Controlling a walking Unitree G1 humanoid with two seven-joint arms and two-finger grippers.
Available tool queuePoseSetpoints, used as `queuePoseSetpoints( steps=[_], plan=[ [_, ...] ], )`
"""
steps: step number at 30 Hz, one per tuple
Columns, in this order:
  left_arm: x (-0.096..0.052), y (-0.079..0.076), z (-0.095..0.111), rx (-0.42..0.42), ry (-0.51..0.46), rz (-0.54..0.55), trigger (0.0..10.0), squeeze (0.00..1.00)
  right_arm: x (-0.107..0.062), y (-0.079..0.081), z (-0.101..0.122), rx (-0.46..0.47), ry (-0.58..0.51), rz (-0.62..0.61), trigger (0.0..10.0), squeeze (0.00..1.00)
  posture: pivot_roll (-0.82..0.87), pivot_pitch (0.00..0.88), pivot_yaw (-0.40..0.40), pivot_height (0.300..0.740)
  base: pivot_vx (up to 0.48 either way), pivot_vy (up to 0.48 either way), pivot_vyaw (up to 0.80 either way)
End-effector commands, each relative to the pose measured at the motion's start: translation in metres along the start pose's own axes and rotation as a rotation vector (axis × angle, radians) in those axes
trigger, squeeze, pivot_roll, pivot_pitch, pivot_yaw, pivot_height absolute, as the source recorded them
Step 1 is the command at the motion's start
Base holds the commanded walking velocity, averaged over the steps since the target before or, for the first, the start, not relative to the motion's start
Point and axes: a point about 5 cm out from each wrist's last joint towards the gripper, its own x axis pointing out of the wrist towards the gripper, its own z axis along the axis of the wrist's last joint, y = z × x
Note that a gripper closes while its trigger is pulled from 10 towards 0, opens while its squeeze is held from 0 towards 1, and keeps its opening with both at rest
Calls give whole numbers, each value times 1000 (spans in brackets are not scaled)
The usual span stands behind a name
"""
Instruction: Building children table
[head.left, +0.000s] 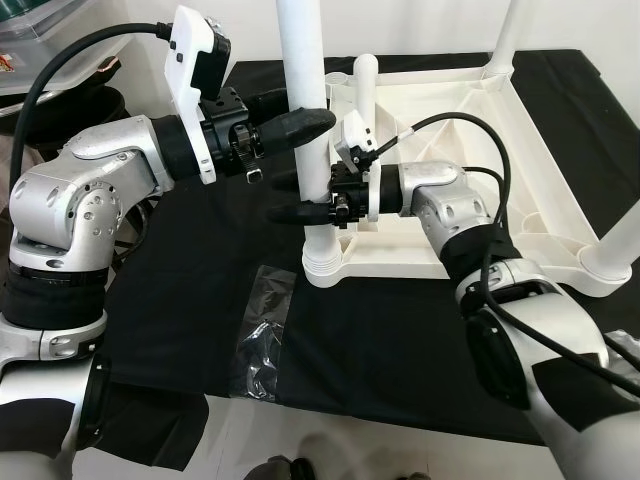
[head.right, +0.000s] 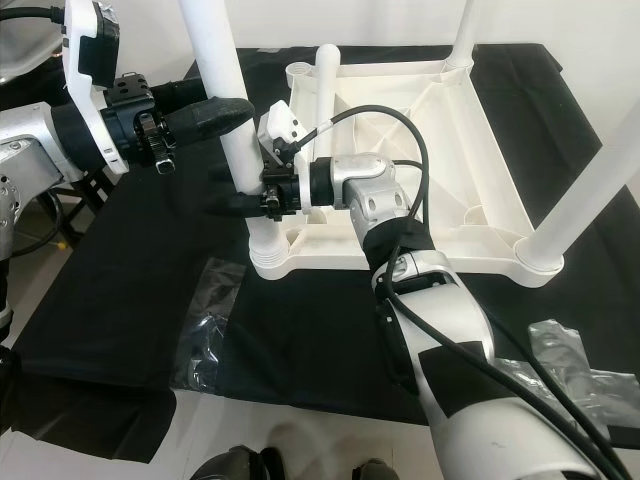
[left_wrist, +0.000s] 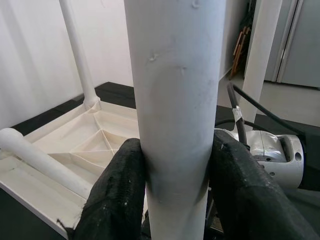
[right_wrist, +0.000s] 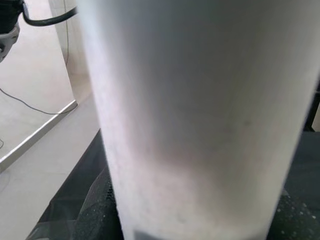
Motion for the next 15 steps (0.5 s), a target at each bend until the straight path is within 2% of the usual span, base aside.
queuePoseSetpoints(
  steps=[1,2,3,5,9,10,11,13,14,15],
  plan=[
    [12,-18,-5,3,23,-158,0,0,15,4,2,-10,5,49,0,0,3,123,111,740,0,0,0],
    [14,-17,-4,7,13,-149,10000,0,13,3,2,-14,0,29,0,0,-3,124,116,740,0,0,0],
    [14,-17,-4,7,13,-149,10000,0,13,3,2,-14,0,29,0,0,-3,124,116,740,0,0,0],
    [15,-15,-2,5,-4,-134,10000,1000,11,0,1,-22,-8,-19,0,0,-7,126,115,740,0,0,0],
    [14,-15,-1,4,-11,-134,10000,1000,8,-3,0,-29,1,-78,0,0,-14,128,109,740,0,0,0],
    [12,-13,0,-2,-22,-109,10000,1000,6,-7,-4,-15,12,-164,0,0,-22,132,99,740,0,0,0],
    [3,-9,1,-14,-32,-69,10000,1000,4,-10,-10,5,23,-278,0,0,-32,136,93,740,0,0,0],
    [3,-9,1,-14,-32,-69,10000,1000,4,-10,-10,5,23,-278,0,0,-32,136,93,740,0,0,0],
    [-16,-7,-1,-39,-26,-21,10000,0,5,-8,-25,51,51,-452,0,0,-25,147,81,740,0,0,0],
    [-16,-7,-1,-39,-26,-21,10000,0,5,-8,-25,51,51,-452,0,0,-25,147,81,740,0,0,0]
  ],
)
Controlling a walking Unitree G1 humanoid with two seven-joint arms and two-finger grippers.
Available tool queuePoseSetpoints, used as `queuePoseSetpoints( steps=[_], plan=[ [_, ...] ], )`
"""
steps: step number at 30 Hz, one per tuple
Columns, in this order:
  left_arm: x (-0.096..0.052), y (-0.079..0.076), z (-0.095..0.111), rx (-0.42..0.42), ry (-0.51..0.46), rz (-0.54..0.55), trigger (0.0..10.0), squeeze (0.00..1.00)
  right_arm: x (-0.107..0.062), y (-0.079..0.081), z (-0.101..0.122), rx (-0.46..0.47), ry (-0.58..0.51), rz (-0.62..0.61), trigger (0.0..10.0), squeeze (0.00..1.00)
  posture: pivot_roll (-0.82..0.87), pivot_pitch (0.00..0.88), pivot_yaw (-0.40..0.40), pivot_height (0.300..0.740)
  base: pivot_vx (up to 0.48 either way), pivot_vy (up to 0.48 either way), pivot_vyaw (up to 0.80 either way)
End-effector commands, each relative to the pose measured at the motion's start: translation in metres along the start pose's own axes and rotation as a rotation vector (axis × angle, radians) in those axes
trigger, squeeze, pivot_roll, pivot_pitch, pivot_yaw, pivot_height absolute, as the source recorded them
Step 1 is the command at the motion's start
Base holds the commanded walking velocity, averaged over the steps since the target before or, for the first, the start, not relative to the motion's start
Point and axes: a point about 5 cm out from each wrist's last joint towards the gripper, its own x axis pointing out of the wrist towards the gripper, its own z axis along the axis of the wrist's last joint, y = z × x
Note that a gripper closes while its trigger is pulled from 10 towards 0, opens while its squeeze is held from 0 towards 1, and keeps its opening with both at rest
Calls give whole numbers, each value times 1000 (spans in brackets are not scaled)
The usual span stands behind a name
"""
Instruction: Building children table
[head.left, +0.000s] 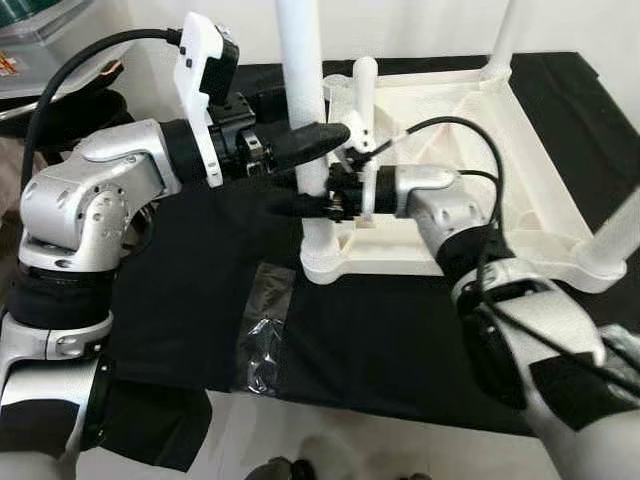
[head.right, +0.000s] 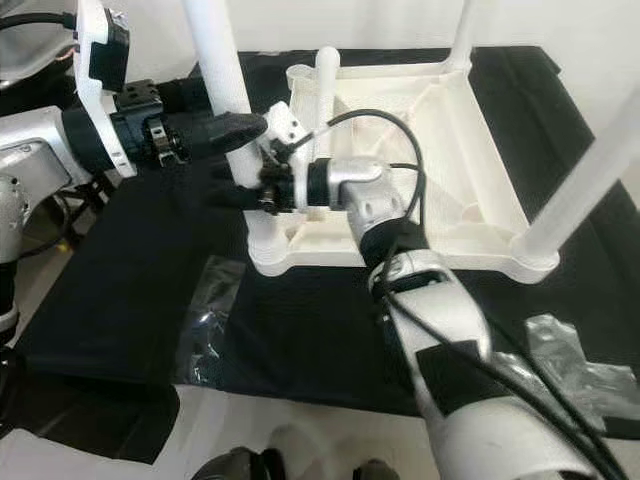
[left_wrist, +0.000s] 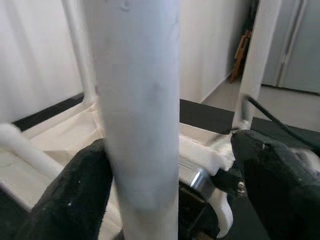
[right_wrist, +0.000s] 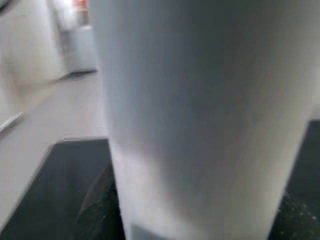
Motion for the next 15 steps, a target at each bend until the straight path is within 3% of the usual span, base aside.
queuePoseSetpoints(
  steps=[1,2,3,4,5,6,7,8,11,15],
  plan=[
    [-15,-12,6,3,-8,-63,10000,0,-12,-7,-25,66,92,-293,0,0,-22,150,80,740,0,0,0],
    [-15,-12,6,3,-8,-63,10000,0,-12,-7,-25,66,92,-293,0,0,-22,150,80,740,0,0,0],
    [-42,-11,-4,-37,23,1,10000,0,-11,22,-50,125,123,-475,0,0,-7,166,84,740,0,0,0],
    [-42,-11,-4,-37,23,1,10000,0,-11,22,-50,125,123,-475,0,0,-7,166,84,740,0,0,0],
    [-76,-15,-25,-92,82,89,10000,0,-17,47,-65,182,124,-647,0,0,18,187,95,740,0,0,0],
    [-76,-15,-25,-92,82,89,10000,0,-17,47,-65,182,124,-647,0,0,18,187,95,740,0,0,0],
    [-98,-21,-38,-129,132,148,10000,0,-24,61,-71,211,126,-761,0,0,18,183,97,740,0,0,0],
    [-114,-29,-49,-168,159,189,10000,0,-26,64,-72,216,120,-818,0,0,26,178,105,740,0,0,0],
    [-122,-39,-67,-220,138,263,10000,0,-14,54,-64,176,89,-799,0,0,31,164,83,740,0,0,0],
    [-118,-48,-86,-251,117,317,10000,0,-4,53,-57,163,76,-789,0,0,29,159,79,740,0,0,0]
  ],
)
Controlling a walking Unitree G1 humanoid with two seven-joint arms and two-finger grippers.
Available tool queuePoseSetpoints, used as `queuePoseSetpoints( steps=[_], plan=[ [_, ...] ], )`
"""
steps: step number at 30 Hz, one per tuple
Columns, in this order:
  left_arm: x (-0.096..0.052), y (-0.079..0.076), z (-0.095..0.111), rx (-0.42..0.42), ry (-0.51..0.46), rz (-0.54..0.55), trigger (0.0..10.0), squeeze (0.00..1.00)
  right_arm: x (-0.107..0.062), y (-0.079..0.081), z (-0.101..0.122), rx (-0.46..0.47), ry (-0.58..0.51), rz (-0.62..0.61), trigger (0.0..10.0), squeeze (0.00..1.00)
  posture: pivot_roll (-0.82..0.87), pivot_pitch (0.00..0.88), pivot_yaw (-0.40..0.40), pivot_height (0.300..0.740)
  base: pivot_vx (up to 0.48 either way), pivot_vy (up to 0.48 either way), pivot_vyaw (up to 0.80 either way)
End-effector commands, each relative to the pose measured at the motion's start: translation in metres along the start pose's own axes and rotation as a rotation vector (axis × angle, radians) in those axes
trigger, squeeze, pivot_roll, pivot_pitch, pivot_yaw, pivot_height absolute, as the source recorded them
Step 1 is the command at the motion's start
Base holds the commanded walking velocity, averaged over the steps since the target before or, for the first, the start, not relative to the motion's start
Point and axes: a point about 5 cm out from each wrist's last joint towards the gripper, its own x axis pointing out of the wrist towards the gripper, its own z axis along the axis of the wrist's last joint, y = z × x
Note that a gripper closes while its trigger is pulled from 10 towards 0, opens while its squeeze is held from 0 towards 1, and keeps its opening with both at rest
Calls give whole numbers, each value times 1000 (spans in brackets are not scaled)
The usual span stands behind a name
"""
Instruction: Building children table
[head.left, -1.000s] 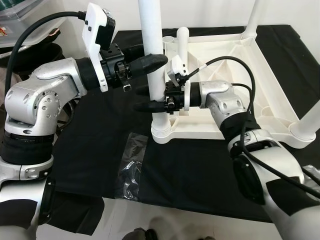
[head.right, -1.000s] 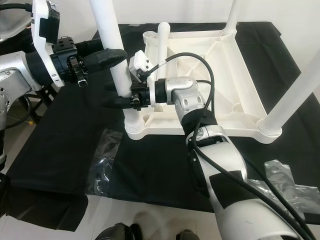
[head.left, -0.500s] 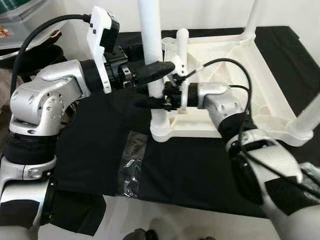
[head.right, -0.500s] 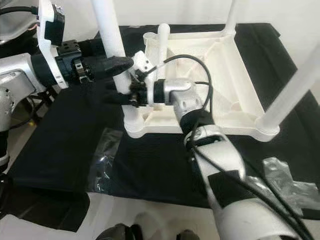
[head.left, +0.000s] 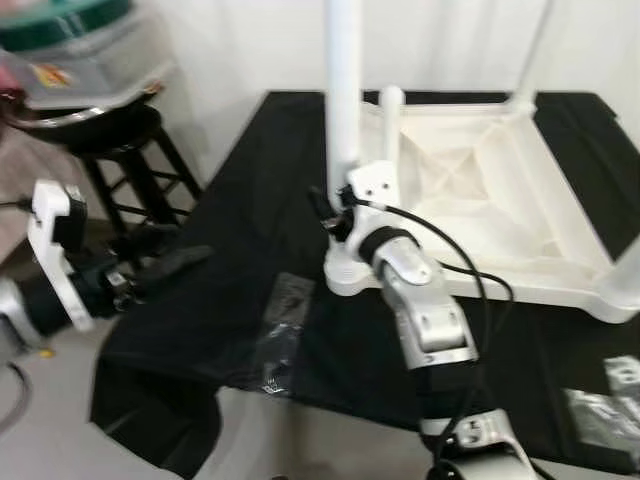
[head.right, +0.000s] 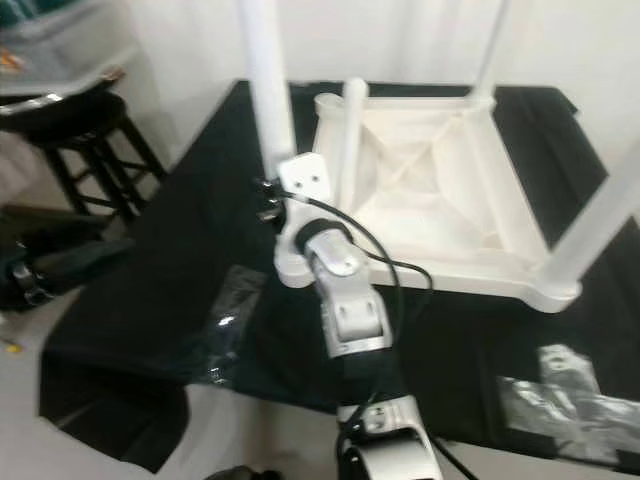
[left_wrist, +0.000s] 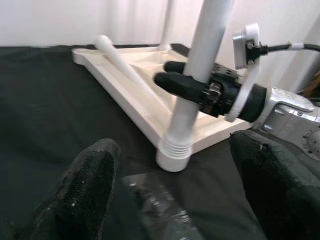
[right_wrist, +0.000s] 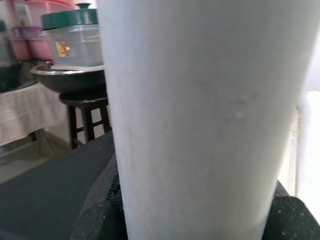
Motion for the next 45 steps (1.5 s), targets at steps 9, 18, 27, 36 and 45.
queuePoseSetpoints(
  steps=[9,18,27,36,45],
  plan=[
    [19,-23,-44,27,23,108,10000,0,1,23,22,154,-45,231,10000,1000,20,151,77,740,0,0,0],
    [27,-38,-57,72,24,129,10000,0,2,8,30,54,-30,739,10000,0,17,139,70,740,0,0,0],
    [32,-50,-68,250,65,102,10000,0,19,-17,18,-72,89,869,10000,0,31,148,53,740,0,0,0],
    [25,-70,-75,292,60,8,10000,0,22,-28,5,10,176,931,0,0,23,165,37,740,0,0,0],
    [10,-74,-90,216,52,70,10000,0,22,-42,13,-29,134,925,0,0,-27,180,15,740,0,0,0]
  ],
)
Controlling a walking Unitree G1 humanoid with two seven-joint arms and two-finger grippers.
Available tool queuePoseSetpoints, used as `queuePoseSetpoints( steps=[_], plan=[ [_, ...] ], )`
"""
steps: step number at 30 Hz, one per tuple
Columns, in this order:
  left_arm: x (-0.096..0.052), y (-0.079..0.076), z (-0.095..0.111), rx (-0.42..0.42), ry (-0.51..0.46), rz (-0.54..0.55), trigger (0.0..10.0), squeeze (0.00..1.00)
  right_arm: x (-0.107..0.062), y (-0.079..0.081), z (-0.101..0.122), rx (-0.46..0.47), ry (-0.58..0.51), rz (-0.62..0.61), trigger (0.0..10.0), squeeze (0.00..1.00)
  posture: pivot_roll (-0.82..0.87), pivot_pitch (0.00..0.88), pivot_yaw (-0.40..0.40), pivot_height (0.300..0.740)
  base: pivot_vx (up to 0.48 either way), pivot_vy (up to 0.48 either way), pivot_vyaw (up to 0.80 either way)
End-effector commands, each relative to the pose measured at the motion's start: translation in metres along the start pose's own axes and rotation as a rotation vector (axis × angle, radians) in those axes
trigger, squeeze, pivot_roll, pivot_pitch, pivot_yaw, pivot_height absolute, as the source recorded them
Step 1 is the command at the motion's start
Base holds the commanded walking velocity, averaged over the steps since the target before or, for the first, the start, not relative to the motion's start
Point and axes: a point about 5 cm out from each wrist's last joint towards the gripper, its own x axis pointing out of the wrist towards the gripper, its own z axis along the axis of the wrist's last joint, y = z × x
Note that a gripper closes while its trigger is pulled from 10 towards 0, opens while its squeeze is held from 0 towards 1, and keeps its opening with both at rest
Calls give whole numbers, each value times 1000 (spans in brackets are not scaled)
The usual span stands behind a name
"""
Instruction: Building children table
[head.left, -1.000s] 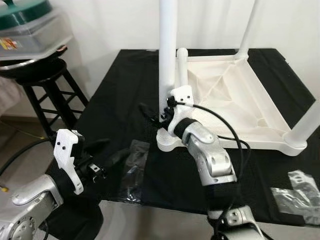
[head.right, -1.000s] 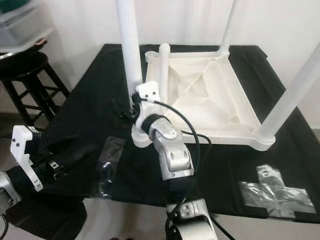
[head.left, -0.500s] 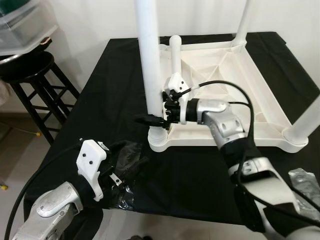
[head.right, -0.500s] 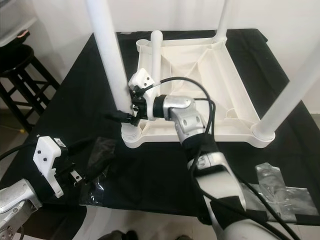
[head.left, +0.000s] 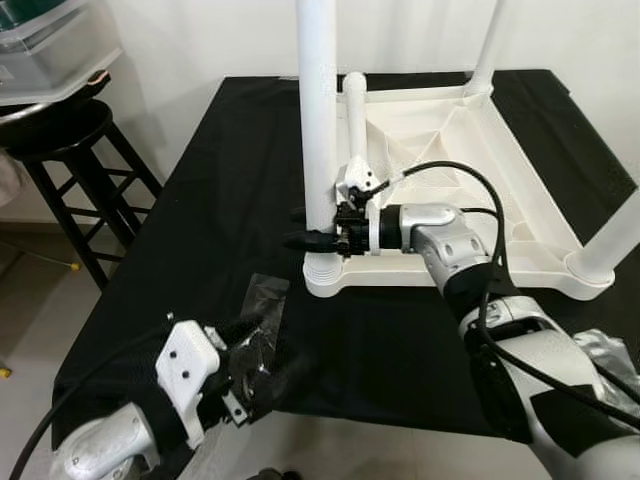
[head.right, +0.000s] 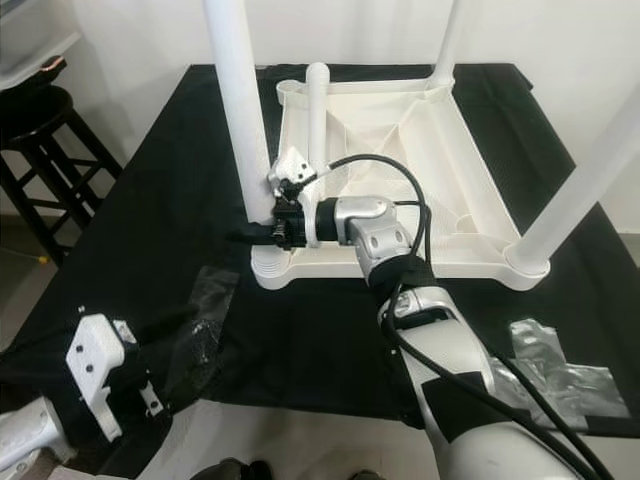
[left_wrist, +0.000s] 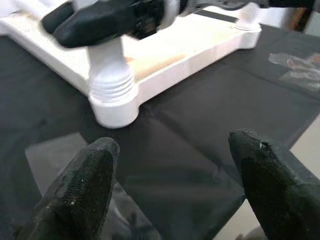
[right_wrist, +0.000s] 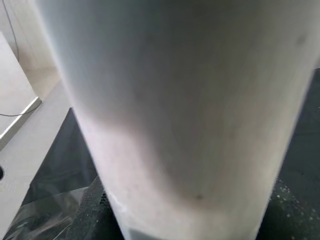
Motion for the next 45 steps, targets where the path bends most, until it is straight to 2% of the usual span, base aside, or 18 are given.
queuePoseSetpoints(
  steps=[1,7,8,9,10,11,12,19,20,22,23,29,31,32,34,36,44,45],
  plan=[
    [-3,0,-2,-1,-12,32,10000,0,-4,-3,8,-27,-5,-5,0,0,-27,180,15,740,0,0,0],
    [-7,-5,-7,13,-11,85,10000,0,-20,2,-3,-18,7,-175,0,0,-28,189,-14,740,0,0,0],
    [-8,-8,-8,13,-13,92,10000,0,-11,9,-10,46,-47,-587,0,0,-30,190,-8,740,0,0,0],
    [-9,-9,-8,13,-16,102,10000,0,-15,30,-24,195,-57,-828,0,0,-33,195,-3,740,0,0,0],
    [-10,-7,-8,11,-25,125,10000,0,-14,59,-41,280,-32,-927,0,0,-43,211,23,740,0,0,0],
    [-10,-7,-8,11,-25,125,10000,0,-14,59,-41,280,-32,-927,0,0,-43,211,23,740,0,0,0],
    [-10,-5,-8,17,-31,143,10000,0,-6,81,-52,320,-8,-900,0,0,-61,202,39,740,0,0,0],
    [-8,-4,-9,6,-44,148,10000,0,3,86,-57,243,17,-785,0,0,-41,179,34,740,0,0,0],
    [-5,-3,-11,2,-58,147,10000,0,4,74,-51,172,34,-738,10000,0,-49,166,37,740,0,0,0],
    [-4,-1,-12,1,-64,151,10000,0,6,71,-48,147,40,-715,10000,0,-48,163,36,740,0,0,0],
    [-1,3,-11,12,-79,164,10000,0,7,63,-39,152,0,-657,10000,1000,-48,155,39,740,0,0,0],
    [1,4,-12,16,-86,172,10000,0,11,57,-21,129,-85,-501,10000,1000,-45,144,37,740,0,0,0],
    [3,4,-12,18,-93,176,10000,0,10,59,-8,91,-110,-354,10000,1000,-41,139,37,740,0,0,0],
    [4,5,-13,24,-95,177,10000,0,8,59,-5,48,-90,-217,10000,0,-32,129,33,740,0,0,0],
    [6,4,-13,28,-98,175,10000,0,3,53,-4,-63,-32,-44,10000,0,-27,127,30,740,0,0,0],
    [6,4,-14,27,-98,174,10000,0,2,51,-4,-81,-16,-10,10000,0,-26,125,28,740,0,0,0],
    [7,2,-15,35,-101,183,10000,0,7,34,2,6,-45,123,10000,0,-9,118,21,740,0,0,0],
    [8,1,-16,36,-106,185,10000,0,9,28,-2,33,-25,152,0,0,0,117,17,740,0,0,0]
  ],
)
